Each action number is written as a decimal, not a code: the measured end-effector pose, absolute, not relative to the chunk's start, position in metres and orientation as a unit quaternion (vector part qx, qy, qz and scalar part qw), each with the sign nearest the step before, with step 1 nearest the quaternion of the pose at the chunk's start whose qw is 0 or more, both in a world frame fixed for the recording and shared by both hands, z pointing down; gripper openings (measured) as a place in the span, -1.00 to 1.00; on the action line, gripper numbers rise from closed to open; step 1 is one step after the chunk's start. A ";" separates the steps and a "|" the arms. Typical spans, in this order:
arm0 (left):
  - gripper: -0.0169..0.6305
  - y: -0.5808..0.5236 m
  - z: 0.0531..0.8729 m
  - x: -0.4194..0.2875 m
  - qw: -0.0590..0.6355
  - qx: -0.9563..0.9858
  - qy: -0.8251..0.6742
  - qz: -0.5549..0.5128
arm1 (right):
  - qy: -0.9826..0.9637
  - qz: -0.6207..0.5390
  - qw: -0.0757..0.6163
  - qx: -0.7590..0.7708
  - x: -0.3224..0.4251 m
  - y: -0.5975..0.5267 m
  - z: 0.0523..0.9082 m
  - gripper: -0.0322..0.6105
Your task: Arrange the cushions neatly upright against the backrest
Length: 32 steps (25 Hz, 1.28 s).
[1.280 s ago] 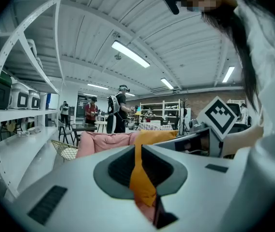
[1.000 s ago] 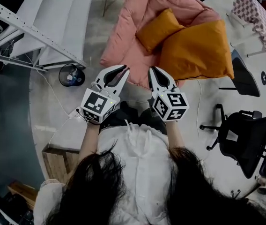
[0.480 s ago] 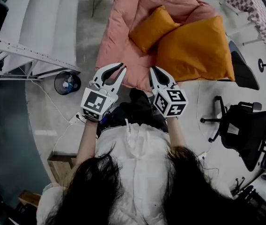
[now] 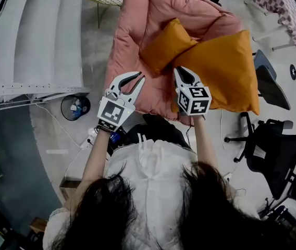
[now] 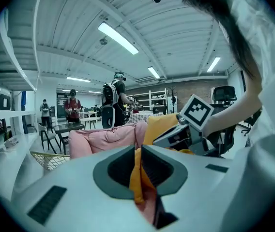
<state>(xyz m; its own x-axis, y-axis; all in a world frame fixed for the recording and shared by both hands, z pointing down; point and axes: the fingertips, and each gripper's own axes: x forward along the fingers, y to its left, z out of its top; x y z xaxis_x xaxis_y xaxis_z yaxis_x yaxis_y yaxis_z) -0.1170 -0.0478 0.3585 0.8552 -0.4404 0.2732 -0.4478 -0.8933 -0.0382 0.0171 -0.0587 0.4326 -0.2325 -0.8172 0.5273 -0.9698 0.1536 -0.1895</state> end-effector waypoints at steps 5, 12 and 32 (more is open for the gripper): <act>-0.82 -0.079 0.379 -0.094 0.045 0.960 -0.228 0.158 | -0.733 0.248 0.212 0.597 0.068 -0.125 0.469 -0.77; -0.82 -0.118 0.413 -0.067 0.073 0.955 -0.218 0.189 | -0.720 0.252 0.284 0.581 0.116 -0.206 0.517 -0.77; -0.82 -0.142 0.441 -0.091 0.101 0.933 -0.257 0.232 | -0.692 0.279 0.431 0.508 0.118 -0.237 0.604 -0.37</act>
